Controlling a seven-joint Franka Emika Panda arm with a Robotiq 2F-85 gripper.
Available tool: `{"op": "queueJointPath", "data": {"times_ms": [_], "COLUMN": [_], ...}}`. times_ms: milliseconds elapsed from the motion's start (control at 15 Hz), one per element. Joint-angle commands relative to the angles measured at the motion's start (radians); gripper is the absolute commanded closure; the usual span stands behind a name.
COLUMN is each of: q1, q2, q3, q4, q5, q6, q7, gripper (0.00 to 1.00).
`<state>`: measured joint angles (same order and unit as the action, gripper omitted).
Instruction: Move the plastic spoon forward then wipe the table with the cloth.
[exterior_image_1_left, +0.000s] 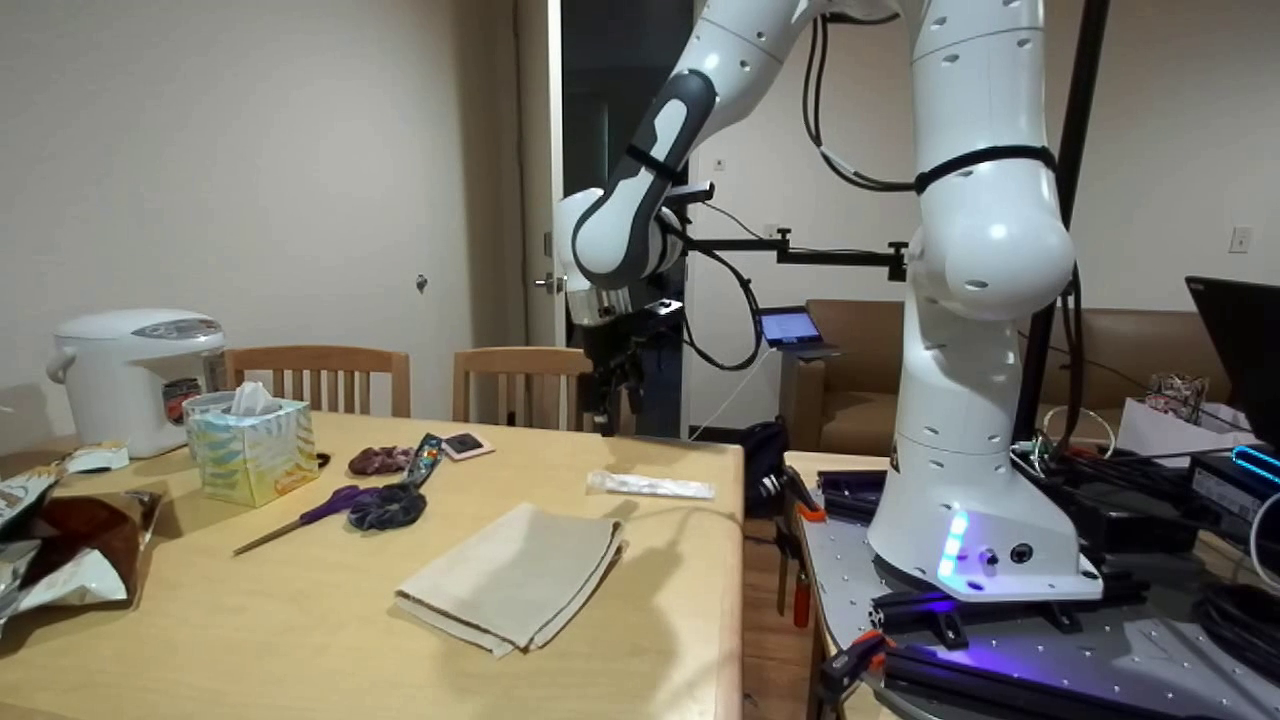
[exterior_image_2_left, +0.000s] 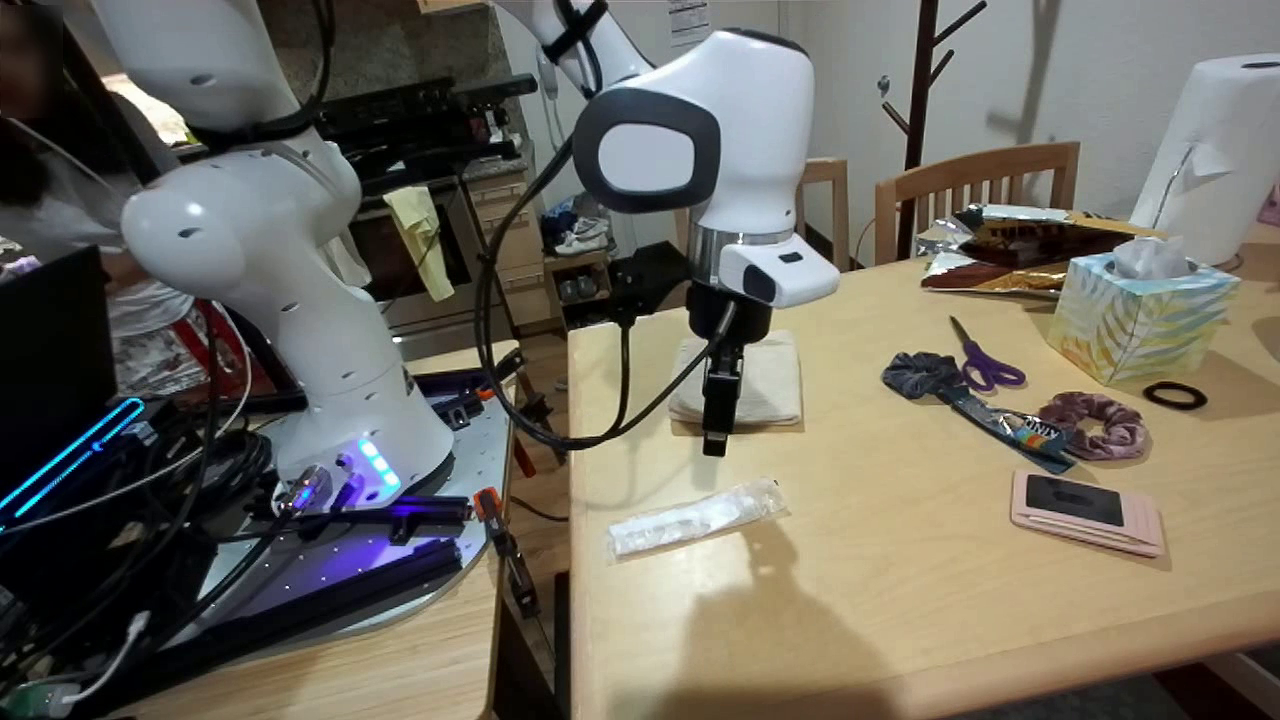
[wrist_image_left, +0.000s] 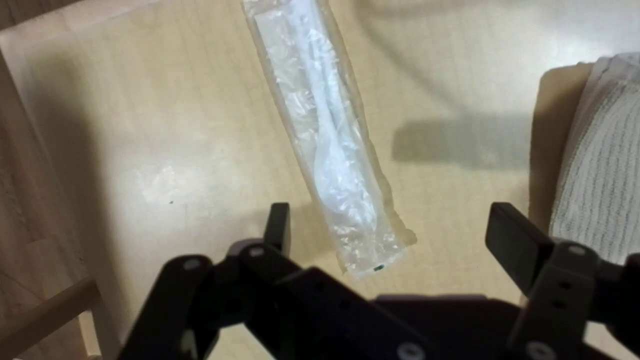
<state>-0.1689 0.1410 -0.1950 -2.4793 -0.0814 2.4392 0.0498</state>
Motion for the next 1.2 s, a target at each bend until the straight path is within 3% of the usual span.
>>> {"op": "queueJointPath", "data": {"times_ms": [0, 200, 333, 600, 933, 1133], "q1": [0.0, 0.001, 0.044, 0.057, 0.033, -0.015], "q2": [0.003, 0.005, 0.008, 0.108, 0.177, 0.172], "q3": [0.007, 0.011, -0.001, 0.003, -0.001, 0.01], "q4": [-0.007, -0.011, 0.012, 0.079, 0.096, 0.093], "q5": [0.014, 0.02, -0.159, -0.261, -0.205, -0.124], "q6": [0.002, 0.003, 0.074, 0.084, 0.087, 0.059], "q7": [-0.013, -0.019, 0.085, 0.097, 0.014, -0.08], "gripper": [0.0, 0.0, 0.0, 0.0, 0.0, 0.0]}}
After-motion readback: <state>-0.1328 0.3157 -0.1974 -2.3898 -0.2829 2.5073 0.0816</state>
